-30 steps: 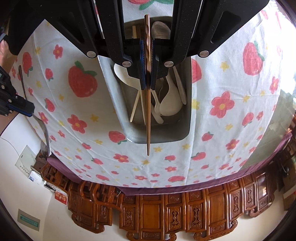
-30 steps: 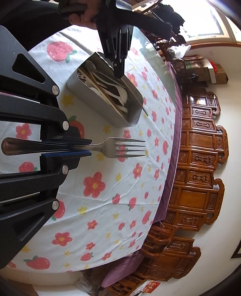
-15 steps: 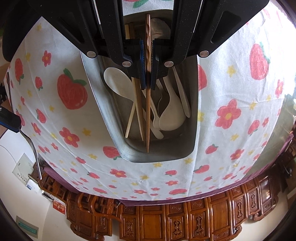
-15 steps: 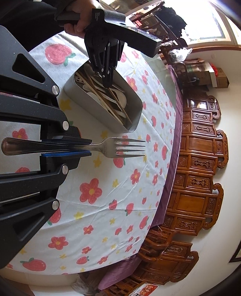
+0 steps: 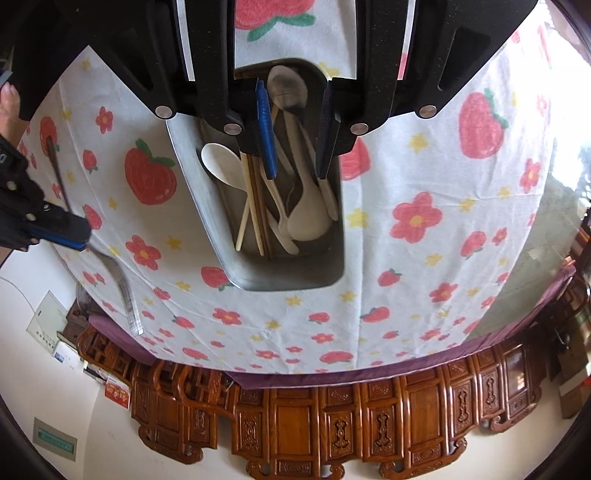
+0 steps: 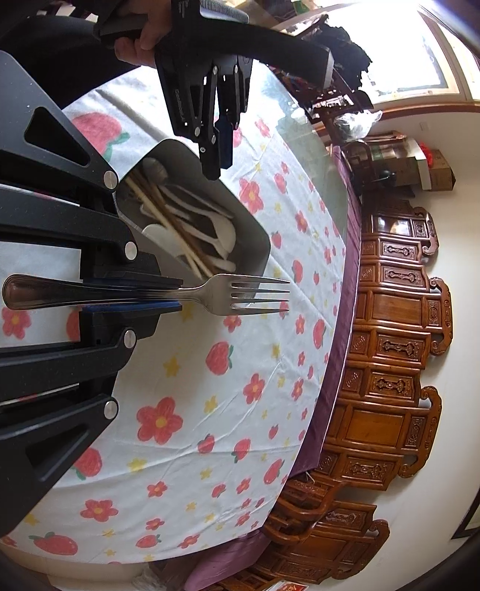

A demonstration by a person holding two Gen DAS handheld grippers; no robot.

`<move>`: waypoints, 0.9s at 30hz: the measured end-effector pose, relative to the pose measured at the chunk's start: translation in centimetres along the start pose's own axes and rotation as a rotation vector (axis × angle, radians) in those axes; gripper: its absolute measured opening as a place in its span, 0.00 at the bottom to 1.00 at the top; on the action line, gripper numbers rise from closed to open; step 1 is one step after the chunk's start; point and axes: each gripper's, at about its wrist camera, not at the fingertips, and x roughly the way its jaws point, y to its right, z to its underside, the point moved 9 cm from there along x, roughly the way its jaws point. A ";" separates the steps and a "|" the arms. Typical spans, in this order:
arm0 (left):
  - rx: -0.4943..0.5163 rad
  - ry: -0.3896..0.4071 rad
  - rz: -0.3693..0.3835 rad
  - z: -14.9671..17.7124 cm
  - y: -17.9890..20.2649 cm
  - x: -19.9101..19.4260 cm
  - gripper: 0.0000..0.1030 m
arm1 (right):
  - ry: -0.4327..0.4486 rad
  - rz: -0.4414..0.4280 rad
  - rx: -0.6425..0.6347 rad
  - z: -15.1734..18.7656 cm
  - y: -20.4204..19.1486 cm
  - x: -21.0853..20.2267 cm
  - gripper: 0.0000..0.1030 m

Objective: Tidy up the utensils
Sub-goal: 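Lower the steel fork into the tray and open the right tool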

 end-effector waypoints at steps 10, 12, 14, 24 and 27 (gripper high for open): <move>-0.016 0.083 -0.026 -2.1 -3.0 -4.6 0.20 | 0.000 -0.043 -0.009 -2.5 -3.5 1.8 0.08; -0.021 0.096 -0.029 -2.3 -3.5 -5.2 0.21 | -0.002 -0.048 -0.005 -2.9 -3.9 2.2 0.08; -0.026 0.105 -0.032 -2.4 -3.8 -5.7 0.21 | -0.005 -0.052 0.001 -3.2 -4.2 2.6 0.08; -0.059 0.129 -0.045 -2.0 -5.9 -6.8 0.61 | -0.045 -0.083 0.072 -3.6 -5.2 5.8 0.08; -0.071 0.128 -0.057 -1.9 -6.8 -6.7 0.69 | -0.065 -0.089 0.092 -3.7 -5.7 7.2 0.08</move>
